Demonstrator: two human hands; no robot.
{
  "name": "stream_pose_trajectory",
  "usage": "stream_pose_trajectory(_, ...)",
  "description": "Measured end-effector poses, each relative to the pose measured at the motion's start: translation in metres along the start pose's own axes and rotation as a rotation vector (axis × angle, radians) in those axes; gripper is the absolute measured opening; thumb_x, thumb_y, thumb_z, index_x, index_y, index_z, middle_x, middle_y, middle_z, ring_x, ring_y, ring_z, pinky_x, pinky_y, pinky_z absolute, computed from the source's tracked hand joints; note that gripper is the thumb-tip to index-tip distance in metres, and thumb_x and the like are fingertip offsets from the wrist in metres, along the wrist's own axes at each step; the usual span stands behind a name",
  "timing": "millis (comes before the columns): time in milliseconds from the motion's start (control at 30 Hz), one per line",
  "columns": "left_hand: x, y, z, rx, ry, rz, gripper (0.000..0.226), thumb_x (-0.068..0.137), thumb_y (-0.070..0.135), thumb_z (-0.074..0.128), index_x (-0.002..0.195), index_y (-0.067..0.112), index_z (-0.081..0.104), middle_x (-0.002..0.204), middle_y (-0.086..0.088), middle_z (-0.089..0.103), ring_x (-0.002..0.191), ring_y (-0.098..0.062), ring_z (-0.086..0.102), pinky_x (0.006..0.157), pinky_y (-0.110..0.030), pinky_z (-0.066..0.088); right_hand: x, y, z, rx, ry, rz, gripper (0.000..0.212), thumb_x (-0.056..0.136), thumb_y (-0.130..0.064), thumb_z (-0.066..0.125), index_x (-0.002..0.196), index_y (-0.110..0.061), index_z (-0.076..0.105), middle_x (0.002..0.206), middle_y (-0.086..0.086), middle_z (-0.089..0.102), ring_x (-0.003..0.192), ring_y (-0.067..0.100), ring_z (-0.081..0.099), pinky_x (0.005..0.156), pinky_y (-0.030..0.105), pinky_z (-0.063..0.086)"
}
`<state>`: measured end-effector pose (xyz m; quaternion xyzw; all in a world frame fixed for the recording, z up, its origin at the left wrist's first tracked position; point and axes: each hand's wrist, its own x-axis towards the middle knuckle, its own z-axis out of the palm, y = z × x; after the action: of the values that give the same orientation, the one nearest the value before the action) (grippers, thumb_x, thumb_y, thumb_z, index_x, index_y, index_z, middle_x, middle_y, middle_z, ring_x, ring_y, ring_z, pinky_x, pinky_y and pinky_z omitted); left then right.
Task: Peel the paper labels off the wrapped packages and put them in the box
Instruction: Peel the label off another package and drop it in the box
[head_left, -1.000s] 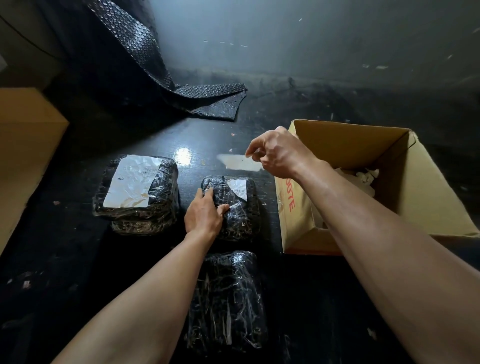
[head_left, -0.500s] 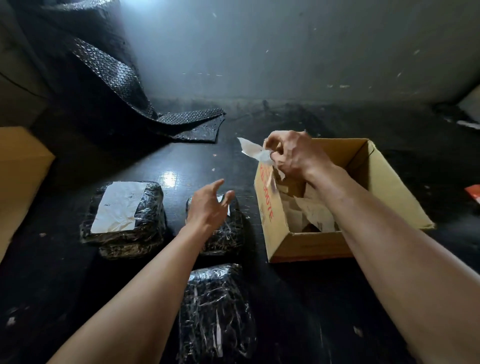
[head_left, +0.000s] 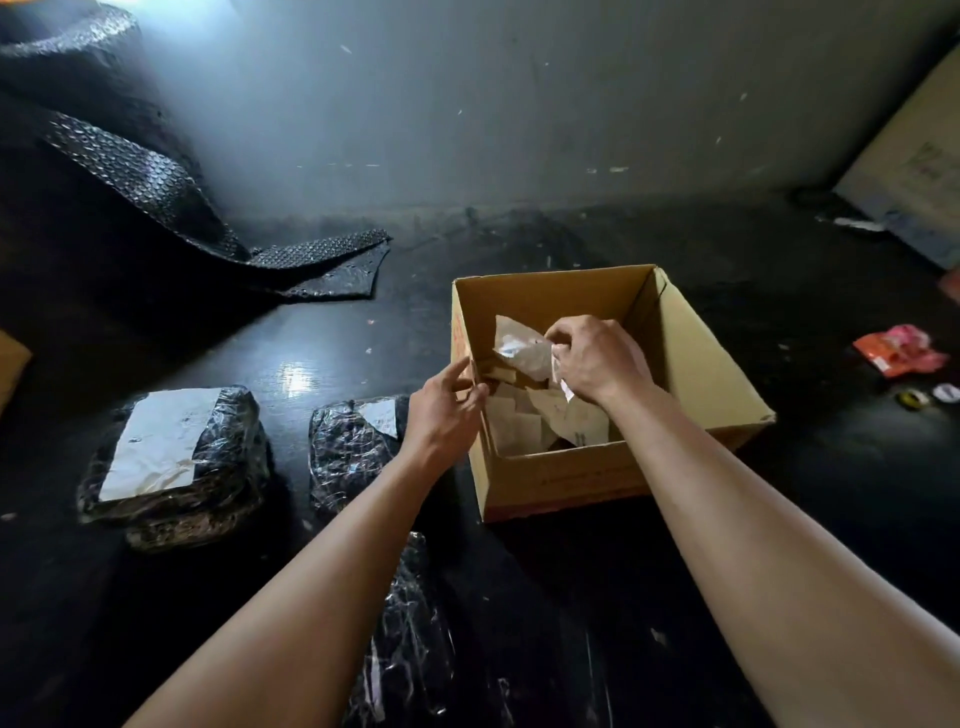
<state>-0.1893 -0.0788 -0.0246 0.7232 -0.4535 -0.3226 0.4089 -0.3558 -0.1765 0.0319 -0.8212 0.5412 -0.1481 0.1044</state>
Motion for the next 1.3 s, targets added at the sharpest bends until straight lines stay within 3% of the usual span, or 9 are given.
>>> stream_pose_trajectory(100, 0.000, -0.003, 0.005, -0.012, 0.019, -0.030, 0.054, 0.096, 0.038, 0.062, 0.148, 0.029, 0.050, 0.126, -0.002, 0.071, 0.110, -0.020, 0.069, 0.091, -0.048, 0.059, 0.000, 0.010, 0.013, 0.023, -0.054, 0.040, 0.014, 0.097, -0.023, 0.063, 0.109, -0.022, 0.070, 0.104, -0.001, 0.075, 0.093, 0.019, 0.071, 0.083, 0.039, 0.055)
stream_pose_trajectory(267, -0.006, 0.001, 0.017, 0.048, 0.058, 0.015, 0.049, 0.105, 0.028, 0.049, 0.154, 0.033, 0.040, 0.140, -0.005, 0.062, 0.121, -0.021, 0.063, 0.099, -0.028, 0.047, 0.007, 0.018, 0.030, 0.055, -0.090, 0.058, 0.009, 0.096, -0.023, 0.066, 0.105, -0.019, 0.067, 0.094, -0.003, 0.072, 0.076, 0.015, 0.067, 0.052, 0.022, 0.043)
stream_pose_trajectory(400, -0.018, -0.001, 0.029, -0.066, 0.078, -0.024, 0.047, 0.109, 0.034, 0.037, 0.156, 0.037, 0.032, 0.149, -0.008, 0.053, 0.127, -0.018, 0.056, 0.097, -0.019, 0.041, 0.014, 0.024, 0.041, 0.035, -0.073, 0.093, 0.007, 0.096, -0.028, 0.065, 0.102, -0.025, 0.063, 0.093, -0.006, 0.073, 0.073, 0.014, 0.068, 0.058, 0.030, 0.057)
stream_pose_trajectory(500, -0.020, -0.002, 0.034, -0.114, 0.112, -0.026, 0.046, 0.109, 0.034, 0.040, 0.154, 0.038, 0.034, 0.120, 0.010, 0.068, 0.102, -0.004, 0.063, 0.085, -0.013, 0.037, 0.018, 0.026, 0.045, 0.046, -0.116, 0.101, 0.013, 0.097, -0.022, 0.064, 0.109, -0.018, 0.064, 0.097, 0.000, 0.071, 0.072, 0.013, 0.061, 0.048, 0.021, 0.038)
stream_pose_trajectory(633, -0.017, -0.003, 0.035, -0.086, 0.120, -0.023, 0.052, 0.107, 0.028, 0.045, 0.155, 0.041, 0.031, 0.077, 0.030, 0.042, 0.063, 0.015, 0.045, 0.065, 0.002, 0.035, 0.023, 0.026, 0.052, 0.075, -0.159, 0.089, 0.018, 0.097, -0.016, 0.065, 0.113, -0.010, 0.065, 0.105, 0.007, 0.071, 0.083, 0.017, 0.064, 0.048, 0.018, 0.032)
stream_pose_trajectory(867, -0.017, -0.005, 0.037, -0.109, 0.139, -0.019, 0.055, 0.104, 0.029, 0.051, 0.153, 0.045, 0.033, 0.112, 0.007, 0.065, 0.088, 0.005, 0.057, 0.085, -0.011, 0.046, 0.026, 0.034, 0.056, 0.109, -0.210, 0.120, 0.043, 0.091, -0.017, 0.072, 0.132, -0.015, 0.058, 0.122, 0.007, 0.068, 0.114, 0.026, 0.062, 0.077, 0.023, 0.038)
stream_pose_trajectory(967, -0.015, -0.009, 0.039, -0.111, 0.149, -0.030, 0.055, 0.104, 0.030, 0.051, 0.153, 0.046, 0.033, 0.137, -0.001, 0.064, 0.110, -0.005, 0.062, 0.089, -0.009, 0.041, 0.028, 0.038, 0.057, 0.104, -0.252, 0.134, 0.018, 0.092, -0.020, 0.072, 0.108, -0.017, 0.067, 0.109, 0.006, 0.070, 0.103, 0.023, 0.064, 0.067, 0.023, 0.042)
stream_pose_trajectory(1100, -0.015, -0.010, 0.040, -0.118, 0.146, -0.044, 0.053, 0.104, 0.031, 0.050, 0.153, 0.046, 0.034, 0.135, -0.003, 0.065, 0.084, 0.011, 0.056, 0.071, 0.007, 0.034, 0.027, 0.044, 0.058, 0.087, -0.270, 0.134, 0.004, 0.091, -0.026, 0.072, 0.088, -0.027, 0.070, 0.101, -0.004, 0.065, 0.094, 0.017, 0.061, 0.065, 0.026, 0.045)
stream_pose_trajectory(1300, -0.017, -0.005, 0.038, -0.110, 0.146, -0.042, 0.051, 0.105, 0.029, 0.049, 0.152, 0.044, 0.036, 0.116, 0.011, 0.062, 0.081, 0.013, 0.054, 0.067, 0.006, 0.036, 0.023, 0.048, 0.056, 0.057, -0.243, 0.093, 0.016, 0.091, -0.015, 0.068, 0.089, -0.030, 0.066, 0.092, -0.004, 0.069, 0.085, 0.016, 0.066, 0.066, 0.031, 0.057)
